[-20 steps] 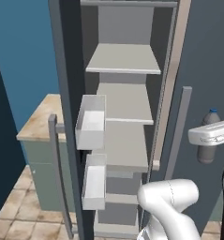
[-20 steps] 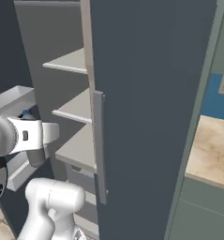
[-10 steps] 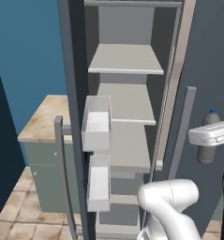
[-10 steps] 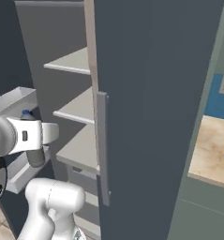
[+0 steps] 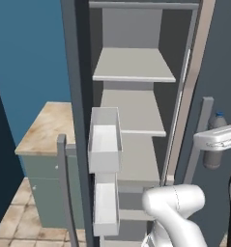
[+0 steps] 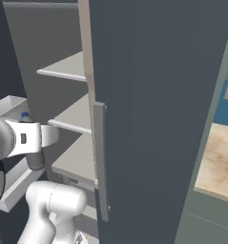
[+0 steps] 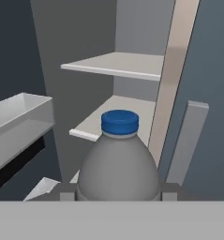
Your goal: Take the bottled waters from the counter and place them in the freezer to freeze. Close the freezer door after placing the bottles.
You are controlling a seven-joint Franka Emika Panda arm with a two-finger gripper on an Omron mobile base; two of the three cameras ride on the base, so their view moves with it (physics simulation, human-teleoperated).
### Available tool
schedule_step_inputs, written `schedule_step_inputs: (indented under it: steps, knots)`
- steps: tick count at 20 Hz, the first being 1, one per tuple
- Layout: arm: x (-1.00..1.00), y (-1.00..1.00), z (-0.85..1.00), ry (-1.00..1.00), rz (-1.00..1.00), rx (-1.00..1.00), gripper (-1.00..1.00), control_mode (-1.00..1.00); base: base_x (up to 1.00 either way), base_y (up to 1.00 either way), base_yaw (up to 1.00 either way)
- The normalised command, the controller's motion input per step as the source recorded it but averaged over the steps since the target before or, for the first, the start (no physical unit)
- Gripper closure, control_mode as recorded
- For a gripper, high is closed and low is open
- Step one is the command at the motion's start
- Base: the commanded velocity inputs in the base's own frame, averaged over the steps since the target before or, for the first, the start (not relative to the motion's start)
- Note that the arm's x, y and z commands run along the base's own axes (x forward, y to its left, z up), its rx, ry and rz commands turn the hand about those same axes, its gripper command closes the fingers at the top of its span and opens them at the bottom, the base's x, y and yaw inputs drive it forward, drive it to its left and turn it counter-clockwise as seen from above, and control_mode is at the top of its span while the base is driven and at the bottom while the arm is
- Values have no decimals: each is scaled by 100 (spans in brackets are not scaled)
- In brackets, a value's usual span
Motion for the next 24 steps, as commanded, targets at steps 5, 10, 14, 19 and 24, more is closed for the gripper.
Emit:
schedule_step_inputs:
  steps: [5,10,14,19,24]
  knots:
    - [0,0,0,0,0,0,100,100,56,0,0]
    - [0,0,0,0,0,0,100,100,21,3,0]
    - [0,0,0,0,0,0,100,100,2,1,0]
    - [0,0,0,0,0,0,100,100,0,0,1]
    - [0,0,0,0,0,0,100,100,0,0,0]
